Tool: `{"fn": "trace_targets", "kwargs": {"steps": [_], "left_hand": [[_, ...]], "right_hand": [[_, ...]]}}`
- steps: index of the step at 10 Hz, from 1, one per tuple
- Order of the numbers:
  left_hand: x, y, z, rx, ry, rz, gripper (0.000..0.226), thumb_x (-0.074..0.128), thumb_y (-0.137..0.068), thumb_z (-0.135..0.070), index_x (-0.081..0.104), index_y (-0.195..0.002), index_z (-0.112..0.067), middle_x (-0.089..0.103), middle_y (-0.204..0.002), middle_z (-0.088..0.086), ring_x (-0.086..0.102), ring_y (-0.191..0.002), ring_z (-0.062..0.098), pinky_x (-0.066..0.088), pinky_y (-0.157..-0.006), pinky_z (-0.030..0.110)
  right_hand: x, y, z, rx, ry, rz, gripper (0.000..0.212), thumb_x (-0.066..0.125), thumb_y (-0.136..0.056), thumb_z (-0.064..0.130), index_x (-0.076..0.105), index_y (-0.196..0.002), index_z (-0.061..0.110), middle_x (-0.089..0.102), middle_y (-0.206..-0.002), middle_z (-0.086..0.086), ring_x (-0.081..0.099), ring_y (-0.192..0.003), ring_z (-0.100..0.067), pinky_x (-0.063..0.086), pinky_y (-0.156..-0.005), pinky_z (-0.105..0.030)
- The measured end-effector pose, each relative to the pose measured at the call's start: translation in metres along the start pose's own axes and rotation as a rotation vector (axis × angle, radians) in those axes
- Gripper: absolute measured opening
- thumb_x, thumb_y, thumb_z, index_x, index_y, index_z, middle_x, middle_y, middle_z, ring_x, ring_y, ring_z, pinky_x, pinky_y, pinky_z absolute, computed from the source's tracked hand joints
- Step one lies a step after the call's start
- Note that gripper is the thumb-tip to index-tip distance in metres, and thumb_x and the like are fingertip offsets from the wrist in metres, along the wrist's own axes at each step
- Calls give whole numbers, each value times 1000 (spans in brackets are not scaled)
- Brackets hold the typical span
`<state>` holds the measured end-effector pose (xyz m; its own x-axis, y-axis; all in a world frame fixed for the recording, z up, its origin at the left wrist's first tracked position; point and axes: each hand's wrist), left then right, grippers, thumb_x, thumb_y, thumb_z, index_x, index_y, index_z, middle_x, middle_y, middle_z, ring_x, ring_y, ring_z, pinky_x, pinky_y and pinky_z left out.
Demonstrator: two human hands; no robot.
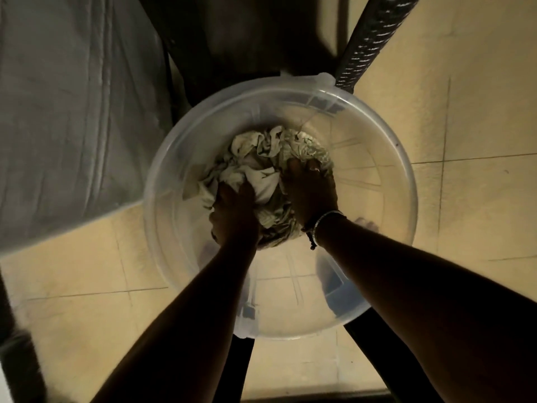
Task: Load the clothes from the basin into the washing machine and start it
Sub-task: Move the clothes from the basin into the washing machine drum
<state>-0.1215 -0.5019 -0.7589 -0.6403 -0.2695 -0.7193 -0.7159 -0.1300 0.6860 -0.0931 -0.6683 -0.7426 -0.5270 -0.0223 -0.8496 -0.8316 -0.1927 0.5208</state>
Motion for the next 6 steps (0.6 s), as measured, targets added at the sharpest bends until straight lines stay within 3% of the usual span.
{"fn": "trace_targets", "kwargs": {"steps": [1,2,3,4,5,6], "left_hand": [[-28,10,3,45,32,32,47,69,-93,-22,56,-138,-18,49,-145,16,50,-128,36,43,-102,39],[-47,24,2,208,43,3,49,78,-85,-38,66,-129,-18,61,-135,11,53,-129,33,45,-105,39],[-63,38,-2,302,115,-57,48,84,-80,-42,72,-117,-15,71,-122,7,61,-123,30,46,-104,37],[-81,61,-18,230,258,-10,42,78,-85,-35,70,-121,-17,70,-123,2,60,-122,24,42,-101,26],[-101,88,-30,213,379,41,34,74,-87,-28,71,-117,-14,72,-118,5,61,-118,25,36,-92,18],[-126,110,-31,300,469,100,41,78,-81,-38,73,-113,-13,73,-117,5,60,-118,22,28,-94,11]], "right_hand": [[7,11,-4,-96,-39,278,35,69,-92,28,69,-122,10,70,-117,-19,63,-114,-44,51,-97,-55],[-8,38,0,-49,-184,377,44,63,-92,34,62,-132,14,67,-125,-13,60,-121,-38,49,-102,-47],[-25,62,1,4,-237,406,37,62,-92,30,65,-125,13,67,-122,-11,60,-120,-36,50,-98,-44],[-38,80,-7,171,-398,394,64,68,-82,53,51,-139,29,58,-136,-7,53,-130,-35,51,-100,-46],[-62,94,-20,195,-560,365,116,76,-64,75,22,-157,31,35,-159,-7,34,-145,-35,35,-117,-48],[-98,107,-35,164,-608,434,138,87,-54,67,5,-159,31,18,-164,-10,25,-147,-40,27,-120,-54]]}}
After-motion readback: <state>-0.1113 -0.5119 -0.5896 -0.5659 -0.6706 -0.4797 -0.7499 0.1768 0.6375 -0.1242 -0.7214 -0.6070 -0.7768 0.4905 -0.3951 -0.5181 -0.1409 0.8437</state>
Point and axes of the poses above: each hand's wrist, its own y-axis away from the middle knuckle, its own x-axis out of the palm, z = x × y
